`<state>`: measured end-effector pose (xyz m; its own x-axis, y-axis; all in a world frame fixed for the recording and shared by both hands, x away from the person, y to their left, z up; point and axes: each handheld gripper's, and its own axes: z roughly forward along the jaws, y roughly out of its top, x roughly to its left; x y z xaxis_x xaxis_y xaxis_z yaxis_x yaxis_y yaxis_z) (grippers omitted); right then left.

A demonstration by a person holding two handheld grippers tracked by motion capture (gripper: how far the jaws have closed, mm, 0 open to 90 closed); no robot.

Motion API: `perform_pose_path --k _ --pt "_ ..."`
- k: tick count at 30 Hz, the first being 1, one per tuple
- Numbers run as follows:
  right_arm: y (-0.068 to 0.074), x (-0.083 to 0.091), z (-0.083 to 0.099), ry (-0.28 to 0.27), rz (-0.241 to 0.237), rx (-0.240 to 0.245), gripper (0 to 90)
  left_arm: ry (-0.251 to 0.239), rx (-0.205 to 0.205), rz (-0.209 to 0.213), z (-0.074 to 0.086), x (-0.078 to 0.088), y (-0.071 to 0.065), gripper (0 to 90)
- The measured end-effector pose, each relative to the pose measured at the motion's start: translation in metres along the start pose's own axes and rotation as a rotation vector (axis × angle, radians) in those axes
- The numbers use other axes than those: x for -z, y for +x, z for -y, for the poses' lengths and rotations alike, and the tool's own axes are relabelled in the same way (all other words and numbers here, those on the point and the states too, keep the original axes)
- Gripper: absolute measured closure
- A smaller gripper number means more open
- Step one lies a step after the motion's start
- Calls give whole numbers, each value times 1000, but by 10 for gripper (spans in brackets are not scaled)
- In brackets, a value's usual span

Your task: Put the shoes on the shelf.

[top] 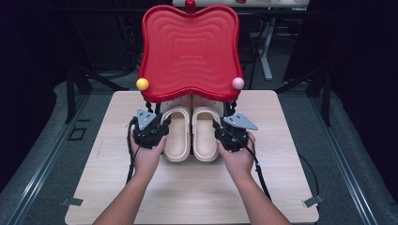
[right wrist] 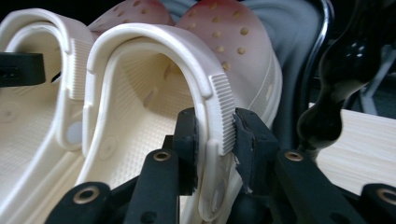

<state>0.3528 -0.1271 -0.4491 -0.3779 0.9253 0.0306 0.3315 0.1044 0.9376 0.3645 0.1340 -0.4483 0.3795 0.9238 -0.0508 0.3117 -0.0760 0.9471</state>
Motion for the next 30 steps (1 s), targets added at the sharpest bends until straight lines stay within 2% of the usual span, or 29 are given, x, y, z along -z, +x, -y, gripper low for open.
perform_pose_path --k 2,7,11,16,17,25,30 --pt "0 0 0 5 -11 -8 712 -2 -1 -3 0 -1 -1 660" --pt "-1 -2 -2 -1 -35 -74 729 9 25 -6 -5 -4 -2 669" --pt "-3 -5 -4 -3 -31 -87 726 0 44 -10 -6 -8 -2 664" --pt "-3 -5 -4 -3 -14 -66 716 -13 46 -4 -4 -7 -1 653" --pt "-2 -5 -3 1 -16 -49 696 -20 58 12 -4 -7 0 627" --pt "1 -3 -5 -6 -8 -13 623 -12 54 27 -4 -5 0 565" --pt "0 -1 -5 -1 -4 -9 612 -13 52 33 -4 -5 -1 541"
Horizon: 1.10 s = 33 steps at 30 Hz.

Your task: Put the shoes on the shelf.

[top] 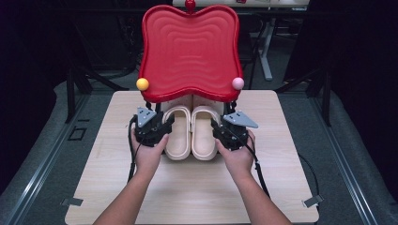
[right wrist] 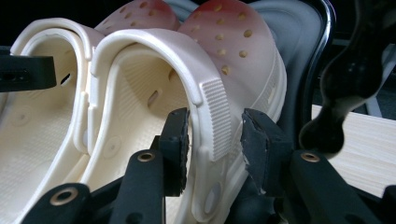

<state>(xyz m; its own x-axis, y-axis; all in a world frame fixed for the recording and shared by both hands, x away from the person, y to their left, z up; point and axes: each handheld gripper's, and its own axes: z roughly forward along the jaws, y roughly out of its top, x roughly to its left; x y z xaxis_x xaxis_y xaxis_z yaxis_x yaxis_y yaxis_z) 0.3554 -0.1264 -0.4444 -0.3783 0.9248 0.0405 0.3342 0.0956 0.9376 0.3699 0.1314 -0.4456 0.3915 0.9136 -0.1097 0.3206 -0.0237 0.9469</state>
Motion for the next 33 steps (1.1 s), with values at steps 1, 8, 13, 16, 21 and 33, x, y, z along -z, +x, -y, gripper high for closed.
perform_pose_path --k 1,8,13,16,21,33 --pt "0 0 0 -1 2 1 610 4 -3 1 0 0 0 535" --pt "3 6 0 -12 6 34 594 3 -8 0 1 3 -2 503" --pt "7 10 0 -17 2 54 582 -3 -14 10 0 8 -2 490" --pt "7 12 -1 -20 -1 58 580 -3 -16 14 0 11 -2 490" --pt "8 19 -1 -23 6 87 576 -10 -33 24 0 19 -4 490" --pt "10 46 0 -60 -19 109 562 -17 -42 66 8 45 -4 494"
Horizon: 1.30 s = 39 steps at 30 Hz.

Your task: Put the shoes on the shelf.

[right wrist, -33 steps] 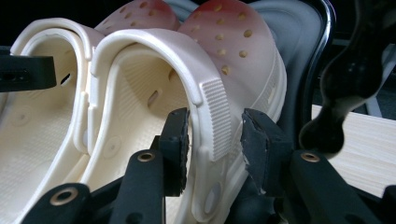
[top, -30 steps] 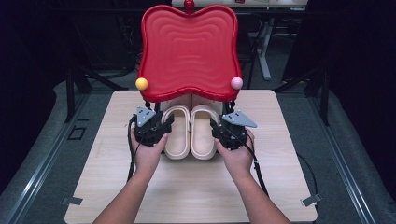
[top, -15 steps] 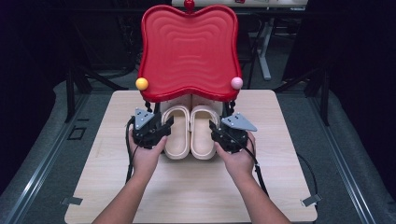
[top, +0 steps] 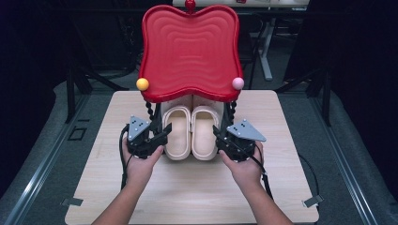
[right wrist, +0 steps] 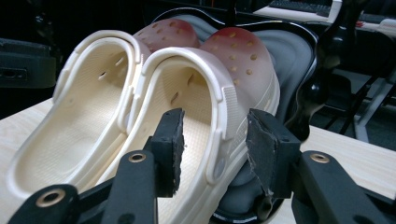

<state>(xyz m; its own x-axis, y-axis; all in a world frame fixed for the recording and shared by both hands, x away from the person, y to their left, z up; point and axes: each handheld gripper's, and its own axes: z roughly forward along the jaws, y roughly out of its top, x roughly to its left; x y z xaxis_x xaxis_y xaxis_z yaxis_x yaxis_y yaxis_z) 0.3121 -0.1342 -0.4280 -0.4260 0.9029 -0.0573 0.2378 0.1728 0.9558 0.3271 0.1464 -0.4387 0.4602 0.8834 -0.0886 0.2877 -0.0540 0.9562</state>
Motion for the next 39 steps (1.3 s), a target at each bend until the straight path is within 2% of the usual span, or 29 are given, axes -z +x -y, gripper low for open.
perform_pose_path --k 6,12,15,19,22,23,24,25,27,29,32,34,39 --pt "0 13 7 -10 -5 11 581 -2 -14 2 9 10 -1 531" --pt "-2 25 23 29 -37 -9 664 24 -11 14 21 21 3 589" --pt "2 31 32 47 -64 -10 715 38 -14 19 27 27 2 631" --pt "8 36 41 68 -84 9 734 49 -11 25 37 33 0 644" --pt "13 39 52 106 -118 3 783 69 -15 45 51 41 -4 673" --pt "13 39 52 106 -118 3 783 69 -15 45 51 41 -4 705" --pt "16 39 56 122 -141 -5 809 74 -25 39 54 43 -5 765" --pt "18 38 58 132 -146 0 816 88 -43 35 61 45 -7 786" --pt "20 37 61 135 -150 4 826 97 -51 36 65 45 -8 810" --pt "25 33 69 164 -167 7 854 127 -57 54 74 44 -10 857" --pt "28 30 74 181 -179 12 875 138 -63 63 81 42 -10 890" --pt "30 23 81 206 -188 10 893 167 -58 87 86 38 -12 893" --pt "32 13 86 228 -204 -6 898 172 -55 111 89 33 -16 895"
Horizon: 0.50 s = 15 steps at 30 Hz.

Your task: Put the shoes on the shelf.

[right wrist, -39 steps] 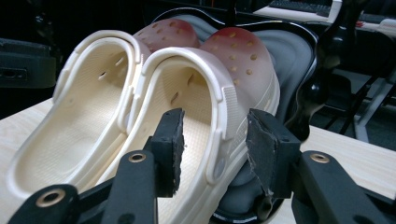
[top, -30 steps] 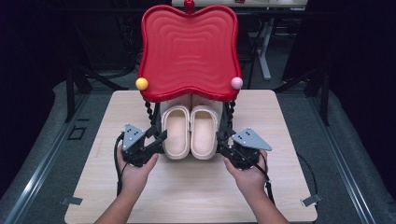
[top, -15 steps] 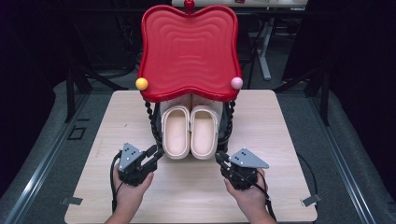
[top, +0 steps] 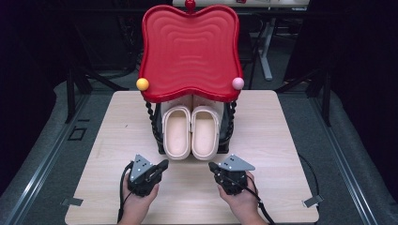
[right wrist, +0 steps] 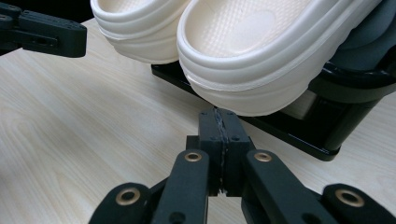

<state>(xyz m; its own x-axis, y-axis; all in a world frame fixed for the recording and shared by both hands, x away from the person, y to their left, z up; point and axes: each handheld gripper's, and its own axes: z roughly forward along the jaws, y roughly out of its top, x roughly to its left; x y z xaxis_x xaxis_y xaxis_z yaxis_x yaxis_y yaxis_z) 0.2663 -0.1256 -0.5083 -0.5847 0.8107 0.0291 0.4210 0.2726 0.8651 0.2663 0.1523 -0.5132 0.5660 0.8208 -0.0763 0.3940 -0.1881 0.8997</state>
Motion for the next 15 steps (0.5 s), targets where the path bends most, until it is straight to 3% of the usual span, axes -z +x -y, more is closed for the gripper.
perform_pose_path --k 15 --pt "0 -13 -1 12 -30 -23 900 13 19 68 -1 -14 -5 897"
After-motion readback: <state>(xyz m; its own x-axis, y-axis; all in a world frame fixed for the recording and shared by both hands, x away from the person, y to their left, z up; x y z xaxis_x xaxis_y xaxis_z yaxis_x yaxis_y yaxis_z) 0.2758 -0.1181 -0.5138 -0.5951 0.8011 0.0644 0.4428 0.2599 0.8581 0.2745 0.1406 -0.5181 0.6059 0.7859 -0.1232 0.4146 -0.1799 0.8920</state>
